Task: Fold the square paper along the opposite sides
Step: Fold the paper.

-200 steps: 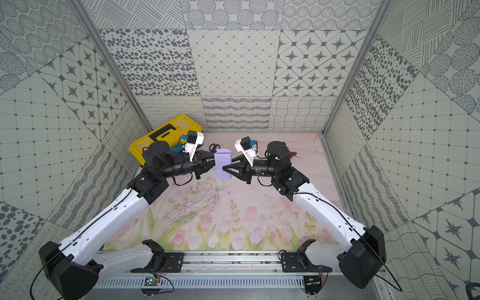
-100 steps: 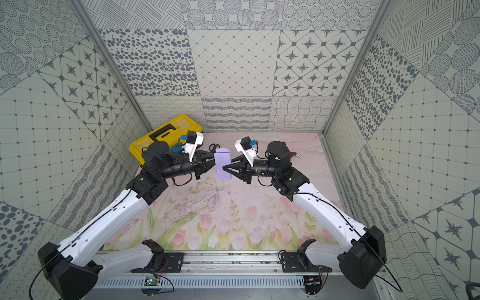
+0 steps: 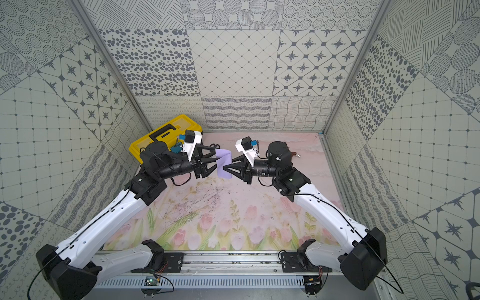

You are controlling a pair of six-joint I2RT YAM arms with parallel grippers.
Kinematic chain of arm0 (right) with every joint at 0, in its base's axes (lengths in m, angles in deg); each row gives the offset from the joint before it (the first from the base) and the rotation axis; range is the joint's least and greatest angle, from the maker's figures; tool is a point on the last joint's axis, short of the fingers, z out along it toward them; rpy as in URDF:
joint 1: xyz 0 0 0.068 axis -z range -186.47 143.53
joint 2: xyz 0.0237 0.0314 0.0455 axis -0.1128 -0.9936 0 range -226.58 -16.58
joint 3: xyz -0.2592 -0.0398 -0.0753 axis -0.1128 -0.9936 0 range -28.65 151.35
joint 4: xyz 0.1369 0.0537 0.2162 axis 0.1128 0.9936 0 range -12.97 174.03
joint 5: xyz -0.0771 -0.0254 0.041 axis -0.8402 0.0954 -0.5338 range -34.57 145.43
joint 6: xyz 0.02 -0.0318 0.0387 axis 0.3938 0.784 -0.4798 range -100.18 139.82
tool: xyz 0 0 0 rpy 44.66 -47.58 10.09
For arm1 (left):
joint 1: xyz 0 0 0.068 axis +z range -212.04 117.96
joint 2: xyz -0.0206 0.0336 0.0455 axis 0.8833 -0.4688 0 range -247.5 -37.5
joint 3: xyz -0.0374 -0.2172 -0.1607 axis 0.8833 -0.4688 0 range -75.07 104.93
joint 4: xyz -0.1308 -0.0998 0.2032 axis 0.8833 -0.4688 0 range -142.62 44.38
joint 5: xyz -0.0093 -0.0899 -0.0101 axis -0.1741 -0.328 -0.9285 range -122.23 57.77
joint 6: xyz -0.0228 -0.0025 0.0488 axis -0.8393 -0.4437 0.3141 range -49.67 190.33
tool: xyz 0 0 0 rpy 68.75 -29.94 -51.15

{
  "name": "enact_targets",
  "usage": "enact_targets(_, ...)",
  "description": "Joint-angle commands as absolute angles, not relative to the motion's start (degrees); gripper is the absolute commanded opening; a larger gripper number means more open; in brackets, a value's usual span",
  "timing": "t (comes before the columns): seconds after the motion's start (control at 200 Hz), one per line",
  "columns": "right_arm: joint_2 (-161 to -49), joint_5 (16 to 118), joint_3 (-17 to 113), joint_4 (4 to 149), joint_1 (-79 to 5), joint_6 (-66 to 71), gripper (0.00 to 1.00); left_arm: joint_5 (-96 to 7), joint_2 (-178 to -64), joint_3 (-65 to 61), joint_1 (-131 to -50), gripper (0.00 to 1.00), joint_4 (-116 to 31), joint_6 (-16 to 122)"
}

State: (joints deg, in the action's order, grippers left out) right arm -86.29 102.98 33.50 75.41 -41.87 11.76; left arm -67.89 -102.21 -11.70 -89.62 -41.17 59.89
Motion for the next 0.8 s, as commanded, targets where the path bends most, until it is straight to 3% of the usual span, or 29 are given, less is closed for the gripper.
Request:
enact_targets(0.0, -84.55, 102.99, 32.77, 72.81, -42.19, 13.12, 0.22, -64.60, -101.02, -10.63, -89.69, 0.79, -40.96, 62.39)
enact_targets(0.13, -83.60, 102.25, 31.76, 72.99, -42.20, 14.19, 0.22, -51.27, -98.30, -10.45, -89.69, 0.95, -43.56, 65.80)
enact_targets(0.22, -83.05, 101.77, 31.72, 74.01, -42.18, 15.28, 0.22, -41.13, -95.44, -12.04, -89.64, 0.98, -42.86, 67.68)
enact_targets(0.285, -82.77, 101.54, 31.92, 74.65, -42.10, 15.79, 0.22, -39.80, -92.90, -14.12, -89.56, 0.98, -41.48, 68.21)
enact_targets(0.475, -82.31, 101.66, 33.20, 76.09, -41.98, 17.48, 0.22, -56.41, -89.28, -17.24, -89.46, 0.98, -41.25, 67.60)
enact_targets(0.62, -82.50, 102.48, 34.29, 76.84, -41.95, 18.05, 0.22, -71.09, -92.16, -14.27, -89.47, 0.98, -45.88, 66.81)
enact_targets(0.795, -82.50, 103.94, 34.89, 76.51, -41.90, 17.76, 0.22, -80.77, -97.30, -11.22, -89.46, 0.98, -47.62, 66.19)
